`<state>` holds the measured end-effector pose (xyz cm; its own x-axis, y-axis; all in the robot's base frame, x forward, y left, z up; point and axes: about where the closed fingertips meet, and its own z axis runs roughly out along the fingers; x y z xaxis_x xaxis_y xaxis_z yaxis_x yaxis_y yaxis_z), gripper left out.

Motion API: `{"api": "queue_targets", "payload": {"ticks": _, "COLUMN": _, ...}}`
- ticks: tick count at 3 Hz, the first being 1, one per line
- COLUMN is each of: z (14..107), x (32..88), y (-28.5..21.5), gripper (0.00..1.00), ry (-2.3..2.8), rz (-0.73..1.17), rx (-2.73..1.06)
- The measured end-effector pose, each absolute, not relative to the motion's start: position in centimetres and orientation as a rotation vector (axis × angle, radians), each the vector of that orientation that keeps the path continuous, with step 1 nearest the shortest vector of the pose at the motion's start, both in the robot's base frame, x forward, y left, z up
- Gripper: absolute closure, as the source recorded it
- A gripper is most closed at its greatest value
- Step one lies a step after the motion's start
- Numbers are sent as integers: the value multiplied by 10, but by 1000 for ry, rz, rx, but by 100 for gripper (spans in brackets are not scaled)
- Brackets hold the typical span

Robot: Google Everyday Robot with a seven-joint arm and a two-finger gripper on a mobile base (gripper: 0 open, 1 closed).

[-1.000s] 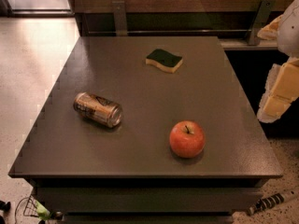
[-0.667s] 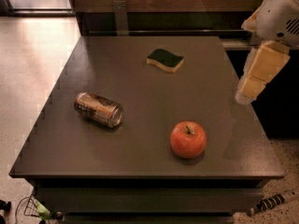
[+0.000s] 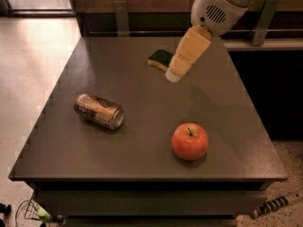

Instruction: Place orange can upright

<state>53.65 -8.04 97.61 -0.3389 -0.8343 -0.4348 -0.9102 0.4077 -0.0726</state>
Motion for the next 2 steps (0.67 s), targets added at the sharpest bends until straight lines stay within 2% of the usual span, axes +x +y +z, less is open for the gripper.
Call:
{"api": "queue_targets", "payload": {"ticks": 1, "z": 979, "x": 536, "y": -33, "gripper": 0, "ry": 2338, "rz": 203, "rx": -1512}}
{"api": "queue_targets", "payload": {"ticks": 2, "z": 974, "x": 546, "y": 25, "gripper": 0, "ry": 2392, "rz": 29, "rx": -1650}}
